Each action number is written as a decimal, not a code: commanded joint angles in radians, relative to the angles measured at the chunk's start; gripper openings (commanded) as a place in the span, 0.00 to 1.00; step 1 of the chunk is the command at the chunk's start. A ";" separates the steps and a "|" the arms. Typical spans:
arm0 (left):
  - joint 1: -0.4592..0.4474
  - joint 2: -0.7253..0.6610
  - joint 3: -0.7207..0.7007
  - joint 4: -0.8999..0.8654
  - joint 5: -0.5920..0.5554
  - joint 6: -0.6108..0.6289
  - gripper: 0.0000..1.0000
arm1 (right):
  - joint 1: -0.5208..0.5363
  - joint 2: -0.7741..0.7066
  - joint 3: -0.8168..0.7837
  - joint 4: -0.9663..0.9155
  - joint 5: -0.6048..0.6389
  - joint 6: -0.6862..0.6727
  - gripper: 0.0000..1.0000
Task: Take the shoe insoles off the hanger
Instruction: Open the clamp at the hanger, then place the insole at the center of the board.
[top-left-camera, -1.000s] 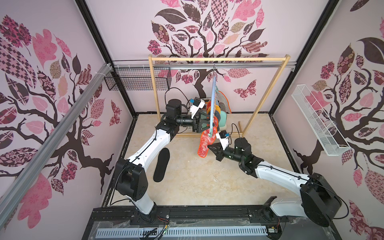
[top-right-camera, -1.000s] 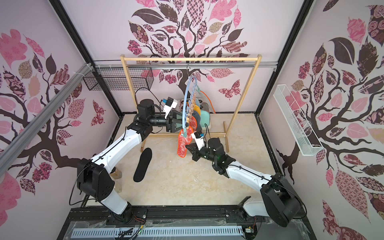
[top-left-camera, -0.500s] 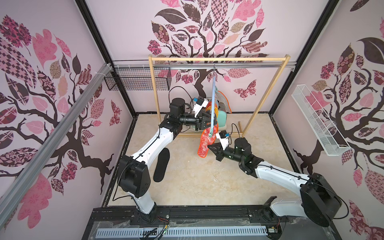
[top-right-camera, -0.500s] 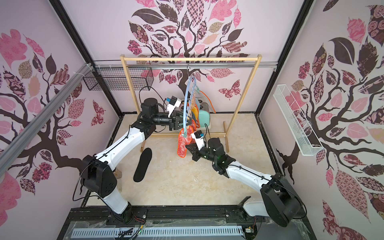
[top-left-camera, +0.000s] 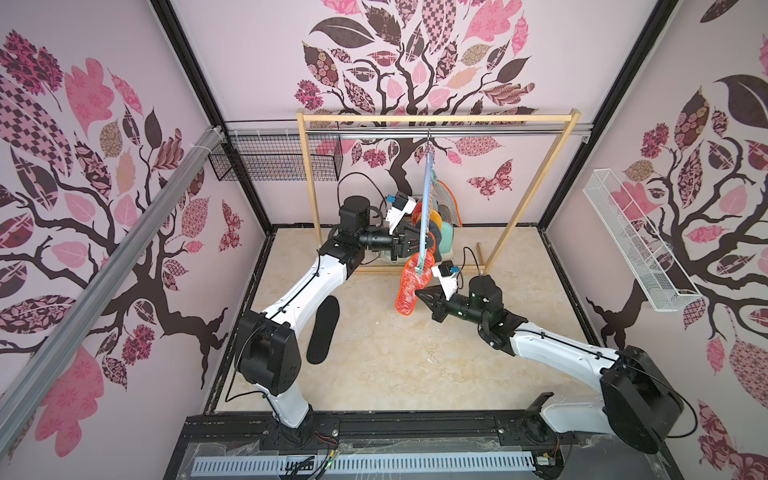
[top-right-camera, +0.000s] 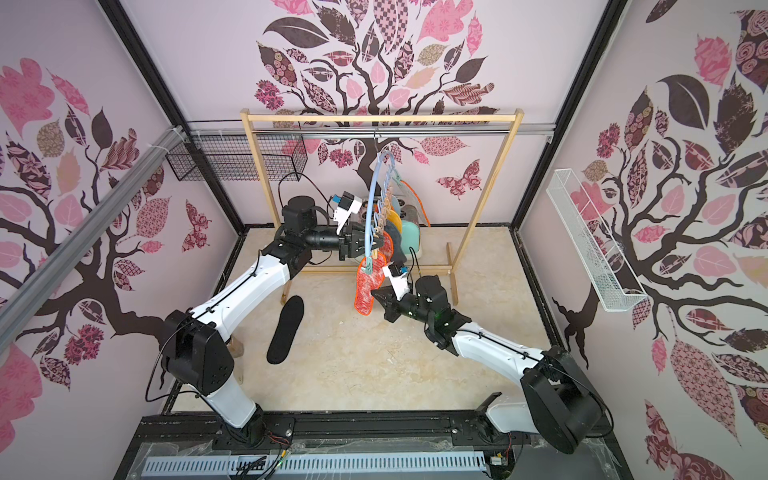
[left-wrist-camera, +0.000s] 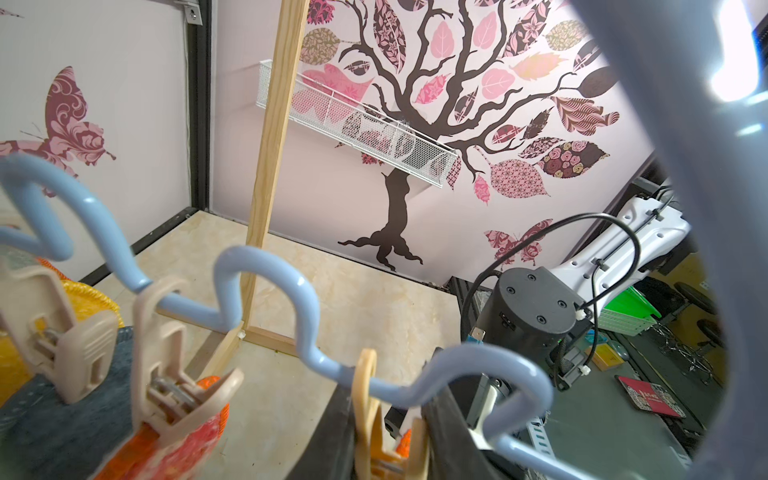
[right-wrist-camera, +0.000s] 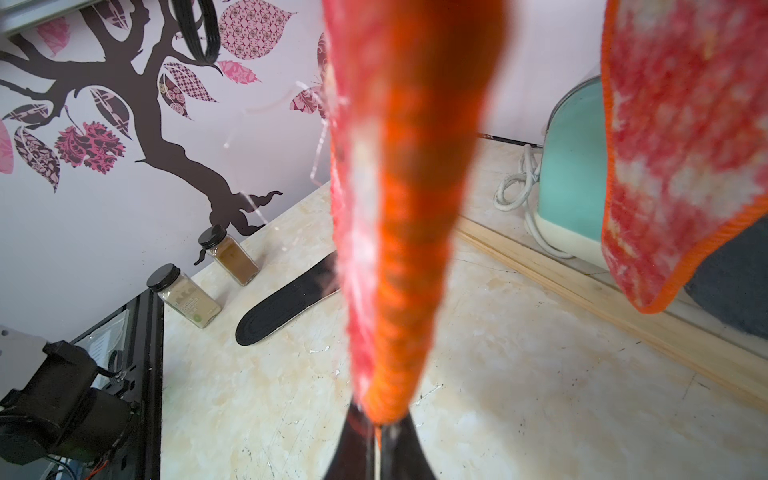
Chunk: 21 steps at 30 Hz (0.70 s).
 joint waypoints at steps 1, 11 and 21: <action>0.009 -0.015 0.006 -0.011 -0.007 0.019 0.15 | -0.005 -0.026 0.002 -0.010 0.015 0.050 0.00; 0.014 -0.024 0.012 -0.023 -0.019 0.023 0.13 | -0.006 -0.138 -0.097 -0.096 -0.058 0.143 0.00; 0.021 -0.037 0.007 -0.009 -0.024 -0.001 0.13 | 0.144 -0.073 -0.159 -0.121 -0.072 0.561 0.00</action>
